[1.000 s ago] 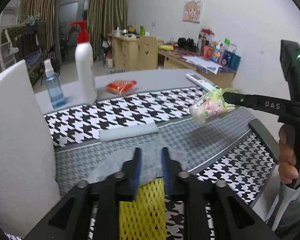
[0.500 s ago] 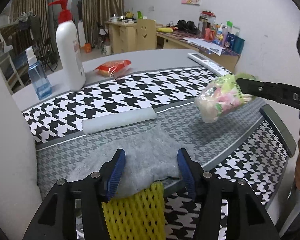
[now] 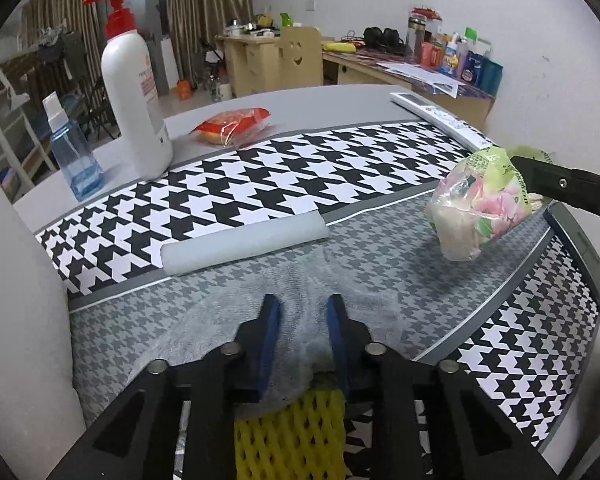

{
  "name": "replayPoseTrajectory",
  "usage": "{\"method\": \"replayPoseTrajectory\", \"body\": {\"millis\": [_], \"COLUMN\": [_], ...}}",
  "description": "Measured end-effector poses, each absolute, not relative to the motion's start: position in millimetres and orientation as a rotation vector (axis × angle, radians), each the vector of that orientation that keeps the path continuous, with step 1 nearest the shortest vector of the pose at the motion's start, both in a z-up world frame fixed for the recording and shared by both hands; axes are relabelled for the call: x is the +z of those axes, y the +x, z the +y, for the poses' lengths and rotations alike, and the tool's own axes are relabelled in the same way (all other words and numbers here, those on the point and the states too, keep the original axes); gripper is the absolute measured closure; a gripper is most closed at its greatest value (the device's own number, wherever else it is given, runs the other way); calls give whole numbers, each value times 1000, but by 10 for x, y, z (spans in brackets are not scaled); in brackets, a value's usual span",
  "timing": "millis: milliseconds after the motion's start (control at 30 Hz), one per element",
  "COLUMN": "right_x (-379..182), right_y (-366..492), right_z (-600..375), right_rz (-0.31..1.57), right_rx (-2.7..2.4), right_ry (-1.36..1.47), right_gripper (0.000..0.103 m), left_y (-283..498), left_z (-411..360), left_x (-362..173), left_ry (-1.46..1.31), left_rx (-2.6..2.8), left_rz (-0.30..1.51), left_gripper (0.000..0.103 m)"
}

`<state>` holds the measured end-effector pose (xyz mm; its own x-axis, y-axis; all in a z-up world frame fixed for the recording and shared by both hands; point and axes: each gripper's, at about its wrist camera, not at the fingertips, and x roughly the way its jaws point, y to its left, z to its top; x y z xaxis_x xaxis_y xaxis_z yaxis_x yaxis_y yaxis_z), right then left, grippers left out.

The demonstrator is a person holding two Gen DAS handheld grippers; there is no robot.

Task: Organize soft objects
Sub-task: 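Lift the sock with the left gripper while the right lifts the snack bag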

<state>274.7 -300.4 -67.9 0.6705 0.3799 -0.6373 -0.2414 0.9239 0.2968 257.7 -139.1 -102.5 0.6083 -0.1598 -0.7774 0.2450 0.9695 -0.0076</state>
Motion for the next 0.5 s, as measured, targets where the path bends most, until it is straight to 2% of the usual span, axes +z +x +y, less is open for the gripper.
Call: {"method": "replayPoseTrajectory", "body": {"millis": [67,100,500], "right_x": [-671,-662,-471], "right_y": [2727,2708,2499], "right_z": [-3016,-3028,-3044], "right_rz": [753,748,687], "right_rx": [354,353,343], "right_ry": [201,206,211], "right_gripper": [100,99,99], "left_y": [2613,2631,2361], "left_z": [-1396,-1388,-1288], "left_x": [-1020,-1016,-420], "left_ry": [100,92,67], "left_rx": [-235,-235,-264], "left_rz": [893,896,717], "left_gripper": [93,94,95]}}
